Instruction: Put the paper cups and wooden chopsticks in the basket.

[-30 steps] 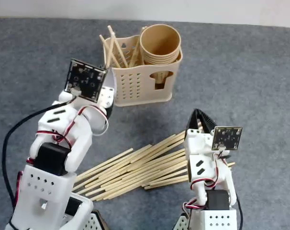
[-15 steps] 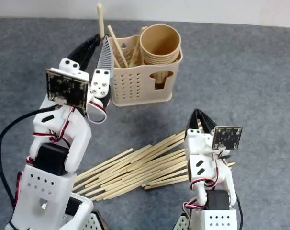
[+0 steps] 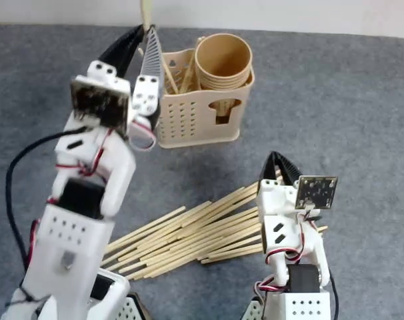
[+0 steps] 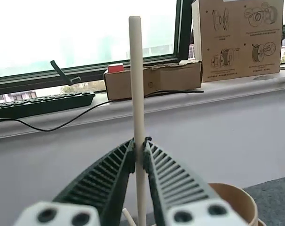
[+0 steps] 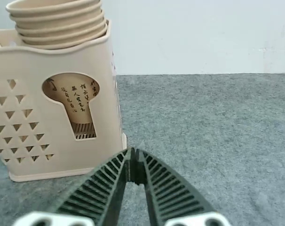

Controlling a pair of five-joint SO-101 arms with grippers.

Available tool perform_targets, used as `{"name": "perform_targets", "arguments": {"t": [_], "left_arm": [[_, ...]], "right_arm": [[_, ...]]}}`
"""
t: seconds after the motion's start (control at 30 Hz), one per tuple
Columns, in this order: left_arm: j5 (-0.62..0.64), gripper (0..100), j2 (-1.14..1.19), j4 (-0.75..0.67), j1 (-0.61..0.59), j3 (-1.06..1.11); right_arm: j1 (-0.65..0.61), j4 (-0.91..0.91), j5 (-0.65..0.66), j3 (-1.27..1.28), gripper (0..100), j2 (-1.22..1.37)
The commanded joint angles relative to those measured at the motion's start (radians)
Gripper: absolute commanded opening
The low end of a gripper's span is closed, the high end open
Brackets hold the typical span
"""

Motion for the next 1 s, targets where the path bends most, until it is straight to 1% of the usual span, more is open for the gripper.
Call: {"name": "perform_targets", "arguments": {"t": [0.0, 0.23, 0.5, 0.6, 0.73, 0.87, 0.97], "left_arm": [[0.012, 1, 0.082, -0.083, -0.035, -0.061], [0.012, 1, 0.2, -0.095, -0.062, -0.058], [0.011, 1, 0.234, -0.089, -0.062, -0.054], [0.011, 2, 0.228, -0.005, -0.062, -0.062], [0.011, 9, 0.226, 0.084, -0.062, -0.062], [0.009, 10, 0.225, 0.157, -0.068, -0.064], [0.009, 10, 0.208, 0.221, -0.102, -0.087]], "right_arm": [[-0.013, -0.028, 0.014, 0.031, 2.8, -0.015], [-0.013, -0.028, 0.014, 0.031, 2.8, -0.015], [-0.013, -0.028, 0.014, 0.031, 2.8, -0.015], [-0.013, -0.028, 0.014, 0.031, 2.8, -0.015], [-0.013, -0.028, 0.014, 0.031, 2.8, -0.015], [-0.013, -0.028, 0.014, 0.031, 2.8, -0.015], [-0.013, -0.028, 0.014, 0.031, 2.8, -0.015]]}}
